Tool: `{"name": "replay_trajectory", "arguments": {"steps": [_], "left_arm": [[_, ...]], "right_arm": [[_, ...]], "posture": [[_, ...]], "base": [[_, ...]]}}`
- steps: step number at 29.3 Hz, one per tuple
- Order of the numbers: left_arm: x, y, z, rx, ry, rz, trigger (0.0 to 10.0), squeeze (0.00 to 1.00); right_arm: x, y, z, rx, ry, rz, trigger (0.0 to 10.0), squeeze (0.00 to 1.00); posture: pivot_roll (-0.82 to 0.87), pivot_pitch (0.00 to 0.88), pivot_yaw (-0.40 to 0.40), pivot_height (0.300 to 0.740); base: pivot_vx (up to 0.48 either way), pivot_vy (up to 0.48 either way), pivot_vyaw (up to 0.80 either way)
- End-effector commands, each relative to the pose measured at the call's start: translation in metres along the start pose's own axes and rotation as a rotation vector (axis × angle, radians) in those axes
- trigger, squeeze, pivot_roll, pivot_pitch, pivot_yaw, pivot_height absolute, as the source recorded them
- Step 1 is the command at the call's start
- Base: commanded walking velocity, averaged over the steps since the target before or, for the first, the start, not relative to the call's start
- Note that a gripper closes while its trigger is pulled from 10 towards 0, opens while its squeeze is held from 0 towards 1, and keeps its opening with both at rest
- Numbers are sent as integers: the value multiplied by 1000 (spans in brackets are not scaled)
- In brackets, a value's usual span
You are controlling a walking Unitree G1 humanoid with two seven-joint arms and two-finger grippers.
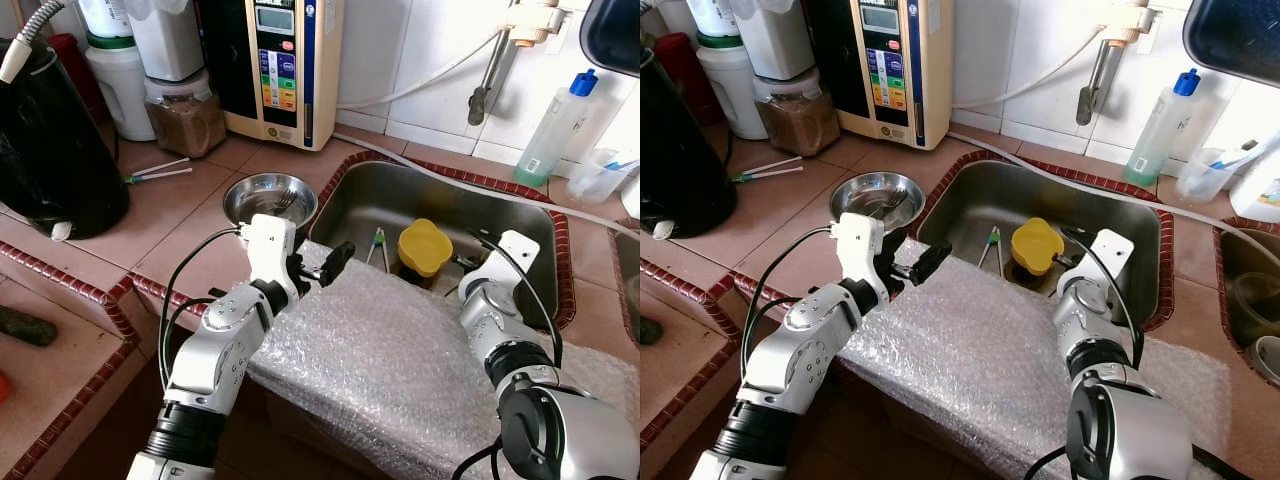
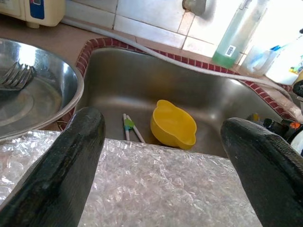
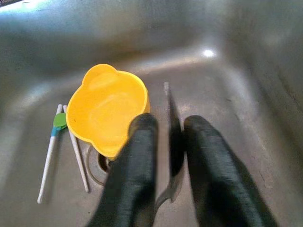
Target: Kitchen organization
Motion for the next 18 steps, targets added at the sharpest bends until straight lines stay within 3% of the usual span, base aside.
{"name": "replay_trajectory", "arguments": {"steps": [1, 9, 18], "left_arm": [[2, -4, -1, -19, 0, -18, 10000, 1000], [13, -1, -3, 20, -71, -52, 10000, 1000], [37, 13, -5, 134, -199, -67, 10000, 1000]], "right_arm": [[0, 4, 0, 15, 12, -22, 10000, 1000], [10, 15, 1, 86, -42, -39, 10000, 1000], [38, 54, 12, 334, -209, -119, 10000, 1000]], "posture": [[129, 0, 15, 740], [116, 0, 23, 740], [115, 0, 22, 740]], "base": [[0, 0, 0], [0, 0, 0], [0, 0, 0]]}}
Point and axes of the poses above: a point about 5 cm out from each wrist's last joint towards the gripper, its own z axis pointing back from the gripper into the wrist, its own x axis along the axis of the wrist's last joint, y = z × x, the point moved 2 cm from there along -z, pointing out of the wrist towards the gripper, and after that the axes turned 15 degrees about z, right-handed, at the moved point
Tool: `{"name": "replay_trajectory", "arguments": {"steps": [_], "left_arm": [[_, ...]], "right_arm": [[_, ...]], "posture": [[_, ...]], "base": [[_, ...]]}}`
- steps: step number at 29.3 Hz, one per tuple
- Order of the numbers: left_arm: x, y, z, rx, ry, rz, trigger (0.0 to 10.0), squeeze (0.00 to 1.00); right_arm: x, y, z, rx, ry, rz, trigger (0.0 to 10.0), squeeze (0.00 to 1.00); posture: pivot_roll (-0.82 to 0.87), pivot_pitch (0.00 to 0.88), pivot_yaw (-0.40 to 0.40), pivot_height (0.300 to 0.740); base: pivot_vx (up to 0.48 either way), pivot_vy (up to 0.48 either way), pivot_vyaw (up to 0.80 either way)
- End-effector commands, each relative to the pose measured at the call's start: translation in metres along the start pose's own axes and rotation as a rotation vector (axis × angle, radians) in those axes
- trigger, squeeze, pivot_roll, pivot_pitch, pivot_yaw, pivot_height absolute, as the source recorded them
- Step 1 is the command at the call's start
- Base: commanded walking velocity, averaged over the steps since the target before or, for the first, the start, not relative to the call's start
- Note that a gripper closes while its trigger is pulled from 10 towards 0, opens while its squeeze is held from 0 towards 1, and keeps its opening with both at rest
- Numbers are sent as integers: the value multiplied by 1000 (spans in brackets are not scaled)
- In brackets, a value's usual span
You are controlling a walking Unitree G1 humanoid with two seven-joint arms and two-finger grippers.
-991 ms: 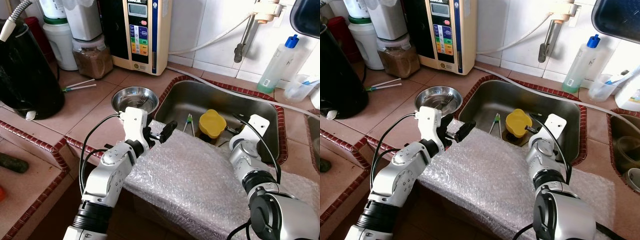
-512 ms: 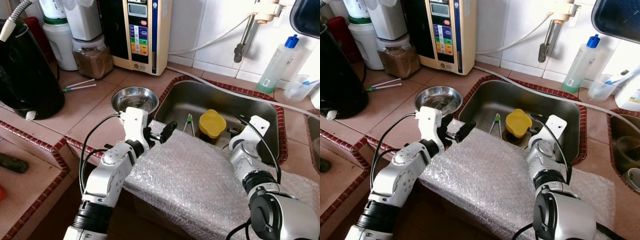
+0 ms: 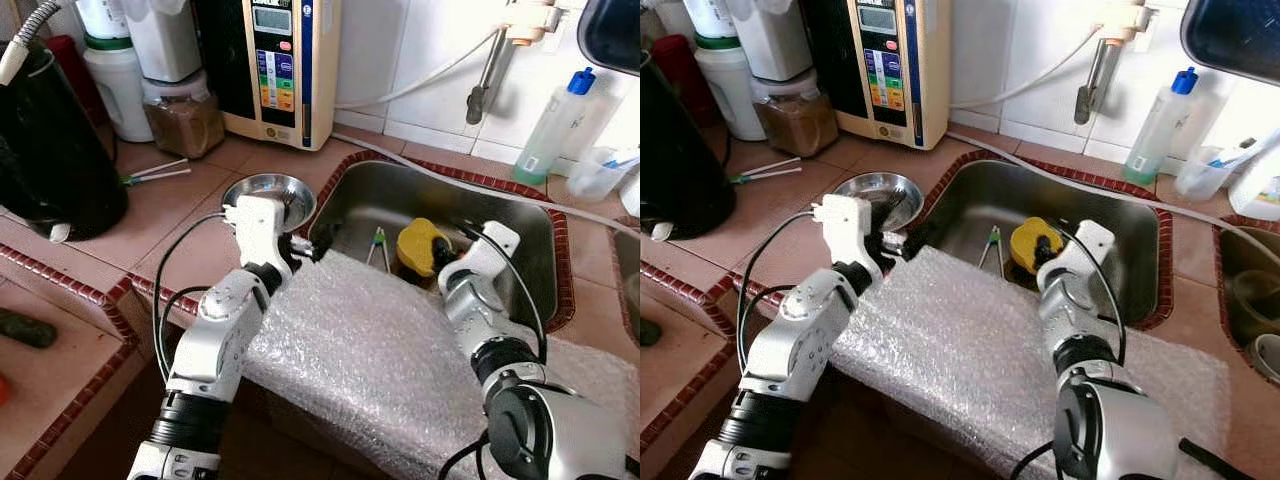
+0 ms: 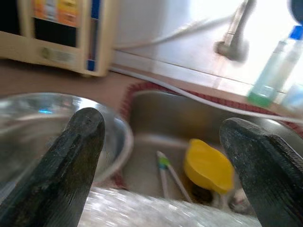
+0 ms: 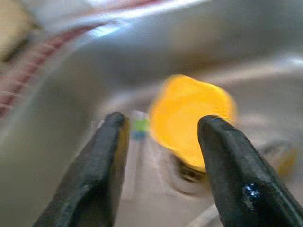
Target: Kitchen organization
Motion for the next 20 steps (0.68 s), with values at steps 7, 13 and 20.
{"name": "replay_trajectory", "arguments": {"steps": [7, 13, 20], "left_arm": [[8, 23, 1, 139, -65, -53, 10000, 1000], [9, 37, 3, 225, -82, -46, 10000, 1000], [11, 53, 3, 310, -111, -72, 10000, 1000]], "right_arm": [[26, 56, 3, 348, -150, -21, 10000, 1000], [19, 72, 9, 430, -146, 62, 10000, 1000], [24, 86, 18, 489, -210, 125, 10000, 1000]], "posture": [[110, 0, 13, 740], [101, 0, 10, 740], [81, 0, 5, 740]], "base": [[0, 0, 0], [0, 0, 0], [0, 0, 0]]}}
Point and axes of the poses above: a point about 5 cm out from each wrist's last joint towards the gripper, its own z axis pointing back from the gripper into the wrist, its own x axis along the axis of the wrist's last joint, y = z × x, the point moved 2 cm from there along -z, pointing out of the wrist towards the gripper, and after that the axes turned 15 degrees about z, right-handed, at the moved point
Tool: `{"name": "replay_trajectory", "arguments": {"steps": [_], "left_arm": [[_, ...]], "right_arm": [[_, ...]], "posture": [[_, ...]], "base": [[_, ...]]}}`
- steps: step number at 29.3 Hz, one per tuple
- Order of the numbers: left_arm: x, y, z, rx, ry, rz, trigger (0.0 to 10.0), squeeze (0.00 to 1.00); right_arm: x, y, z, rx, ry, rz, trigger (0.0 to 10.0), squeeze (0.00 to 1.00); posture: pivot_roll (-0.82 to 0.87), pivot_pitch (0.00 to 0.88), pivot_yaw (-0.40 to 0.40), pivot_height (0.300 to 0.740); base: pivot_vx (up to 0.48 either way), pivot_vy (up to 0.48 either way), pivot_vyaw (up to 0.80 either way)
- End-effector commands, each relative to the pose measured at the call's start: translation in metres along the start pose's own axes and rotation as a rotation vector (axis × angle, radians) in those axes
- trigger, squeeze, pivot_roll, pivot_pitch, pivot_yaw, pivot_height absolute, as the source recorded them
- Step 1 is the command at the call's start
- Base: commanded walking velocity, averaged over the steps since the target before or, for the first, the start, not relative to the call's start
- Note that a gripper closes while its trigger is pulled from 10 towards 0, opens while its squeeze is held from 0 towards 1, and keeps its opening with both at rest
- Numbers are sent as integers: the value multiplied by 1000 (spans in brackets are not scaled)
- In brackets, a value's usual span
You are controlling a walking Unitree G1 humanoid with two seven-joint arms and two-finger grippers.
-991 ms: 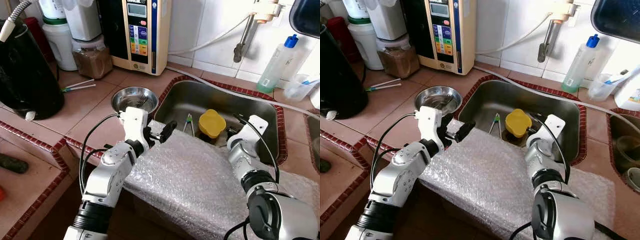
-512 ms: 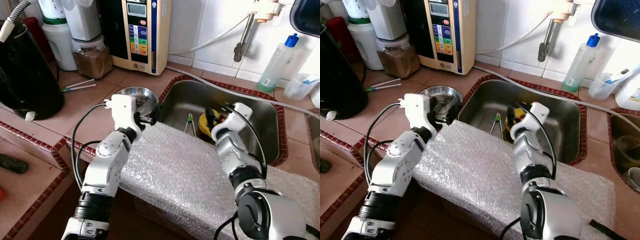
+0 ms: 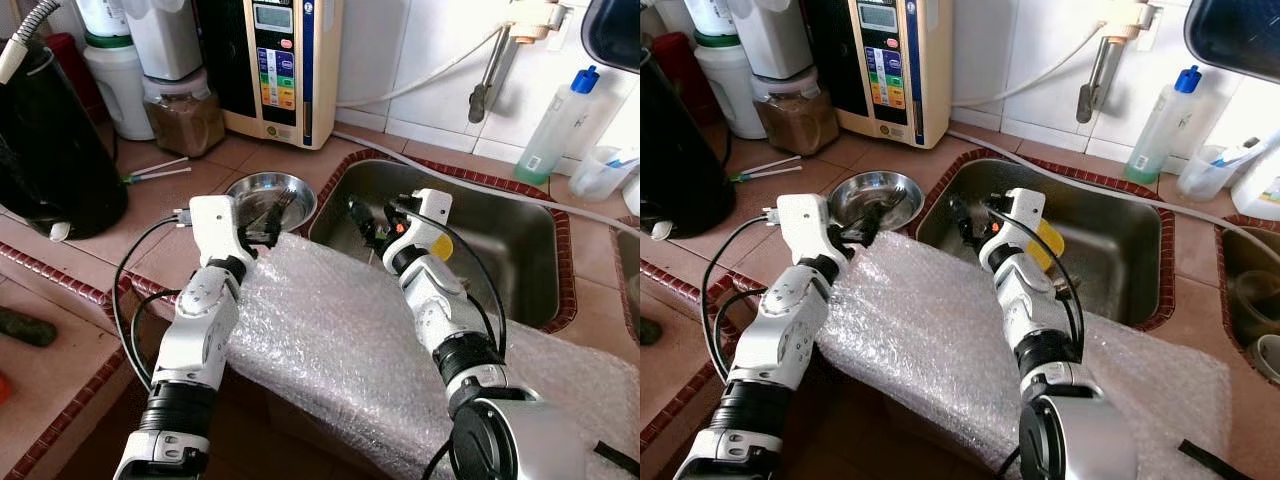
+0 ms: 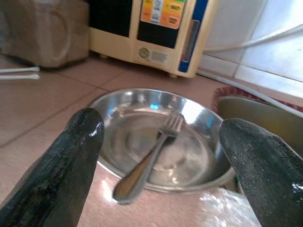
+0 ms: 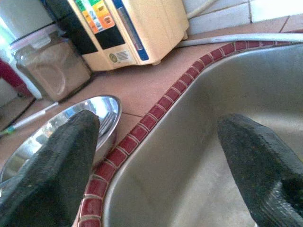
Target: Kitchen organization
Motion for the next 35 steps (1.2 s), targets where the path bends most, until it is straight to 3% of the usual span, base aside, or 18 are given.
{"name": "replay_trajectory", "arguments": {"steps": [1, 2, 3, 8, 11, 12, 13, 14, 16, 18, 19, 20, 26, 35], "left_arm": [[3, 3, -3, 24, -17, -21, 10000, 1000], [2, 4, -4, 35, -15, -29, 10000, 769], [0, 6, -4, 42, -7, -45, 10000, 0], [-10, 11, -3, 67, 28, -66, 10000, 0], [-17, 11, -3, 58, 55, -41, 10000, 0], [-19, 10, -4, 50, 59, -34, 7451, 0], [-19, 10, -4, 44, 61, -29, 7451, 0], [-20, 9, -4, 42, 64, -28, 5333, 0], [-22, 9, -5, 42, 66, -26, 5569, 0], [-23, 8, -5, 38, 69, -21, 5059, 0], [-24, 7, -5, 35, 71, -14, 4235, 0], [-24, 7, -6, 36, 72, -8, 0, 0], [-27, 5, -5, 38, 71, 28, 0, 0], [-30, 15, -4, 83, 76, -1, 0, 0]], "right_arm": [[9, 7, -1, 34, -38, 24, 10000, 1000], [10, 12, 0, 57, -49, 28, 10000, 1000], [11, 16, 1, 79, -55, 40, 10000, 1000], [13, 40, 7, 172, -82, 86, 10000, 1000], [18, 66, 15, 281, -121, 155, 10000, 1000], [19, 71, 16, 302, -126, 160, 10000, 1000], [20, 74, 17, 316, -129, 164, 10000, 1000], [20, 78, 18, 332, -133, 166, 10000, 1000], [21, 83, 21, 357, -134, 165, 10000, 1000], [21, 87, 24, 385, -133, 168, 10000, 1000], [21, 94, 28, 432, -133, 185, 10000, 1000], [21, 96, 29, 448, -131, 181, 10000, 1000], [23, 97, 31, 446, -120, 146, 10000, 1000], [27, 88, 27, 404, -105, 123, 10000, 1000]], "posture": [[81, 0, 5, 740], [79, 0, 2, 740], [79, 0, 2, 740], [76, 0, 3, 740], [69, 0, 7, 740], [70, 0, 8, 740], [71, 0, 8, 740], [72, 0, 8, 740], [73, 0, 8, 740], [74, 0, 7, 740], [77, 0, 7, 740], [79, 0, 7, 740], [79, 0, 6, 740], [84, 0, 6, 740]], "base": [[0, 0, 0], [0, 0, 0], [0, 0, 0], [0, 0, 0], [0, 0, 0], [0, 0, 0], [0, 0, 0], [0, 0, 0], [0, 0, 0], [0, 0, 0], [0, 0, 0], [0, 0, 0], [0, 0, 0], [0, 0, 0]]}}
Point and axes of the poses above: a point about 5 cm out from each wrist's last joint towards the gripper, its own z axis pointing back from the gripper into the wrist, its own x axis along the axis of the wrist's last joint, y = z × x, the point moved 2 cm from there along -z, pointing out of the wrist towards the gripper, and after that the axes turned 15 degrees about z, right-handed, at the moved point
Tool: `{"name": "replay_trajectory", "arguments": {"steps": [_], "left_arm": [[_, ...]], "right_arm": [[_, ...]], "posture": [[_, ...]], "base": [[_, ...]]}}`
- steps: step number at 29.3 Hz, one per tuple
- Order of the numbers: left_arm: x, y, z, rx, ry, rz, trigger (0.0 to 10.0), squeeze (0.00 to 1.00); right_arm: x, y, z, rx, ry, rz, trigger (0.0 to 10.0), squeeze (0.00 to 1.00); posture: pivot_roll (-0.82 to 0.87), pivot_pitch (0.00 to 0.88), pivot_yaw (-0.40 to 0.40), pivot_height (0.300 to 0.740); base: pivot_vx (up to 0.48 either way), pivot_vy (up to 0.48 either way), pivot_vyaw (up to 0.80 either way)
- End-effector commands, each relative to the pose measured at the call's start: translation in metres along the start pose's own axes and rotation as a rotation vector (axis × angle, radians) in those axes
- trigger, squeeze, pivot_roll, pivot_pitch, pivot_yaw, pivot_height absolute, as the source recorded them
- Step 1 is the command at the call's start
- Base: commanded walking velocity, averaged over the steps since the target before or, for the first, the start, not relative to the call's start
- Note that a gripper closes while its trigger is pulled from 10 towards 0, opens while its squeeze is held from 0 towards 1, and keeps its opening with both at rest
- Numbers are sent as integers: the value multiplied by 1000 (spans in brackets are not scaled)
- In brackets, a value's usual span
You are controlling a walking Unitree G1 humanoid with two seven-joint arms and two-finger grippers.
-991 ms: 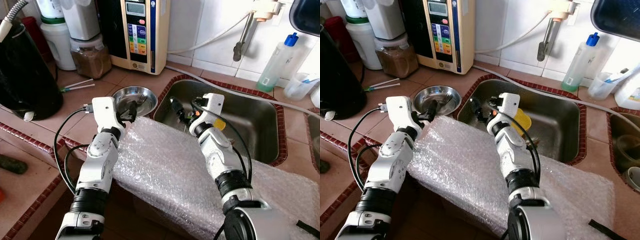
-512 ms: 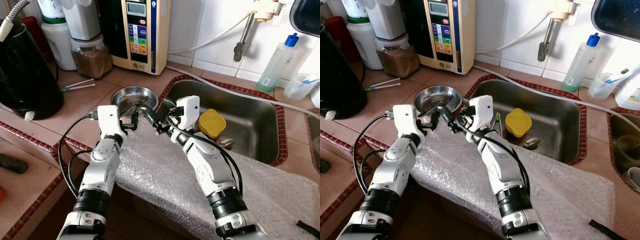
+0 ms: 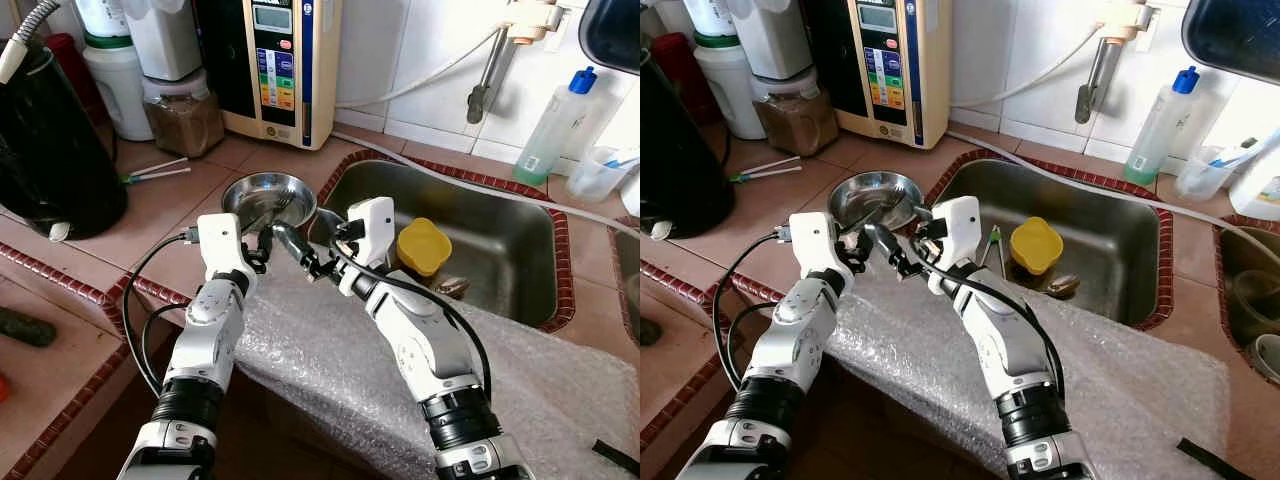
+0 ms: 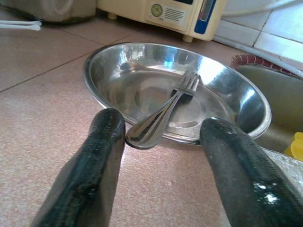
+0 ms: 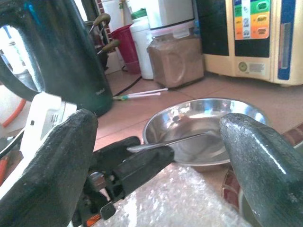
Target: Kitchen organization
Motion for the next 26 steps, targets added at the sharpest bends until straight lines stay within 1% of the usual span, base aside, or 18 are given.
{"name": "replay_trajectory", "arguments": {"steps": [1, 7, 9, 11, 14, 18, 24, 26], "left_arm": [[3, 2, -2, 14, -9, -4, 0, 0], [6, 2, -2, 17, -28, -2, 0, 0], [7, 2, -2, 18, -39, -4, 0, 0], [9, 3, -1, 22, -51, -1, 0, 0], [10, 3, -1, 24, -57, 1, 0, 0], [12, 2, -1, 20, -62, 3, 0, 0], [9, 1, -1, 9, -59, 6, 0, 0], [10, 0, 0, -2, -73, 7, 0, 0]], "right_arm": [[7, -1, -3, -3, -14, 4, 10000, 1000], [6, 0, -2, 5, -3, 6, 10000, 1000], [5, 2, -2, 27, 1, -3, 10000, 1000], [0, 6, -1, 73, 34, 8, 10000, 1000], [-7, 7, 1, 87, 79, 18, 10000, 1000], [-18, 1, 3, 49, 154, 56, 10000, 1000], [-24, -6, 5, 27, 201, 70, 10000, 1000], [-25, -7, 5, 21, 213, 81, 10000, 1000]], "posture": [[85, 0, 6, 740], [84, 0, 4, 740], [84, 0, 4, 740], [83, 0, 3, 740], [84, 0, 3, 740], [85, 0, 0, 740], [82, 0, 0, 740], [84, 0, -1, 740]], "base": [[0, 0, 0], [0, 0, 0], [0, 0, 0], [0, 0, 0], [0, 0, 0], [0, 0, 0], [0, 0, 0], [0, 0, 0]]}}
Point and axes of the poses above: a point about 5 cm out from each wrist's last joint towards the gripper, its own z axis pointing back from the gripper into the wrist, its own x axis along the axis of the wrist's last joint, y = z × x, the point moved 2 cm from there along -z, pointing out of the wrist towards the gripper, and after that the axes turned 15 degrees about z, right-handed, at the moved point
